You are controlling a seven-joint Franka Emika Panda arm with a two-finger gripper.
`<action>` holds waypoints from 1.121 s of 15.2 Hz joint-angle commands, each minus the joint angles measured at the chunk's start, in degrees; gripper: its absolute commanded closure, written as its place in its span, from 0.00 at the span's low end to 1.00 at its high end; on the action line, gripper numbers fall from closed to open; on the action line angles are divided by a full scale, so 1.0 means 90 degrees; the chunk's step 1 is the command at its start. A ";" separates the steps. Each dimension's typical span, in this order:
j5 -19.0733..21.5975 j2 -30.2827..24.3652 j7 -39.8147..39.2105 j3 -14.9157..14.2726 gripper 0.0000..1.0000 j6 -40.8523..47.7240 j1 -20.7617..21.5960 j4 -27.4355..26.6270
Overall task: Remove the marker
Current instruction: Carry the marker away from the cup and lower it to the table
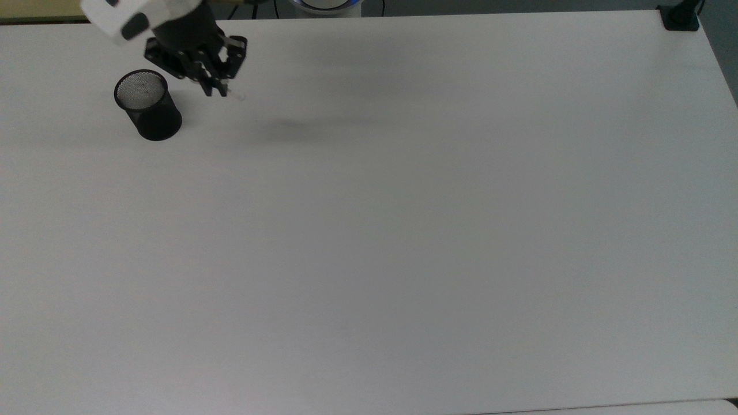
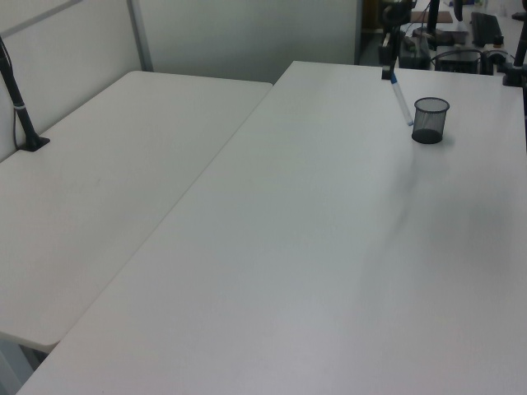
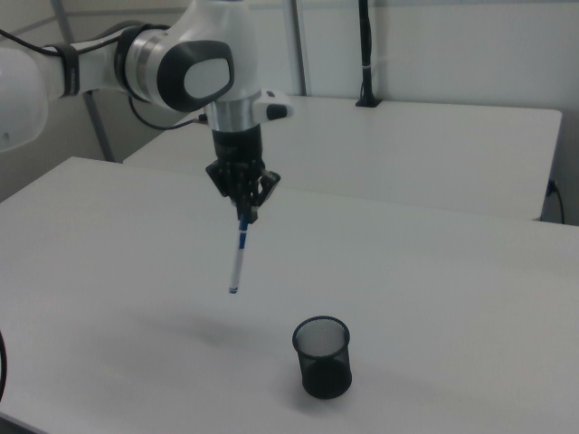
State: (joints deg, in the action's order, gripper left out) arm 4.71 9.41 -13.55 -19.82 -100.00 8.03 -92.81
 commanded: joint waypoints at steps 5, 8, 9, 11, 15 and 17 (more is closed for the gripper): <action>-0.0015 0.0663 0.1270 0.0990 0.88 0.0086 0.0280 -0.0293; -0.0073 0.0868 0.1359 0.1127 0.88 -0.0050 0.0290 -0.0332; -0.0083 0.0927 0.1407 0.1166 0.88 -0.0196 0.0280 -0.0332; -0.0180 0.1015 0.1457 0.1186 0.86 -0.0499 0.0280 -0.0371; -0.0522 0.1220 0.1651 0.1342 0.68 -0.0881 0.0300 -0.0400; -0.0581 0.1259 0.1778 0.1352 0.64 -0.1114 0.0300 -0.0469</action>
State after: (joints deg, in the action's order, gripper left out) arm 1.18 20.82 -0.26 -8.43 -106.56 10.76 -95.53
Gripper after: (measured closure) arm 0.727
